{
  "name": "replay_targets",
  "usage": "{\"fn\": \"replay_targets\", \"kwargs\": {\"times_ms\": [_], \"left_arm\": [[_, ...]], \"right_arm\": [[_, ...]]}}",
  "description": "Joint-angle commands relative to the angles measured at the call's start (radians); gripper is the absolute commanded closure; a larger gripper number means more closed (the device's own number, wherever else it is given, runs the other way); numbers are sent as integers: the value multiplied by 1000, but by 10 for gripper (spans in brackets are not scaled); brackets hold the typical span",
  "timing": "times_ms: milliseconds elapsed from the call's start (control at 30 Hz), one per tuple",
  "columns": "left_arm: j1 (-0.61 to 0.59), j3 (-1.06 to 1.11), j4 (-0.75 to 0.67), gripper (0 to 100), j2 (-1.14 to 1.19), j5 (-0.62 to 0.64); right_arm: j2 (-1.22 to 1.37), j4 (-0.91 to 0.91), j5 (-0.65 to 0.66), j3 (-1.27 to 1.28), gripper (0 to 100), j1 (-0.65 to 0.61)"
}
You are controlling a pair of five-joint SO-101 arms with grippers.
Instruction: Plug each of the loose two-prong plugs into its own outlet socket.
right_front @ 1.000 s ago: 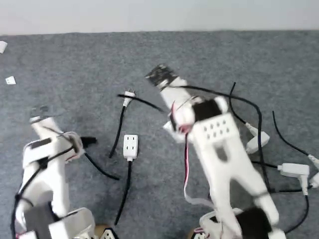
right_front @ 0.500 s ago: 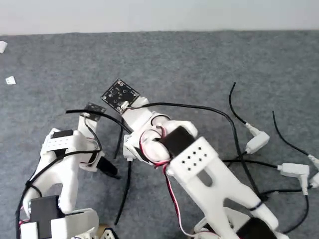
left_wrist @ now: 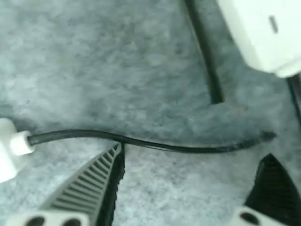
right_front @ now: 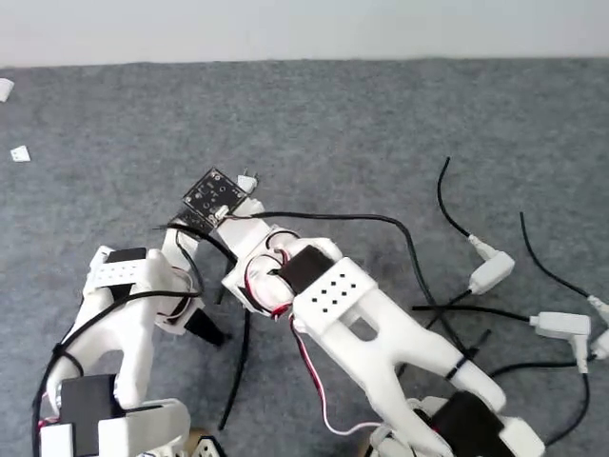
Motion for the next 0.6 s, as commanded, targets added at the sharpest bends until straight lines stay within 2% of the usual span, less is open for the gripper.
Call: {"fn": "replay_targets", "kwargs": {"times_ms": [0, 100, 300, 567], "left_arm": [[23, 16, 17, 588, -41, -35], [60, 116, -26, 588, -147, -68], [80, 306, -132, 588, -410, -52], [58, 344, -290, 588, -440, 278]], "right_arm": [[15, -58, -2, -11, 989, 10], [19, -59, -2, -12, 989, 10], [24, -88, -43, -6, 989, 18], [22, -249, -206, 75, 989, 101]]}}
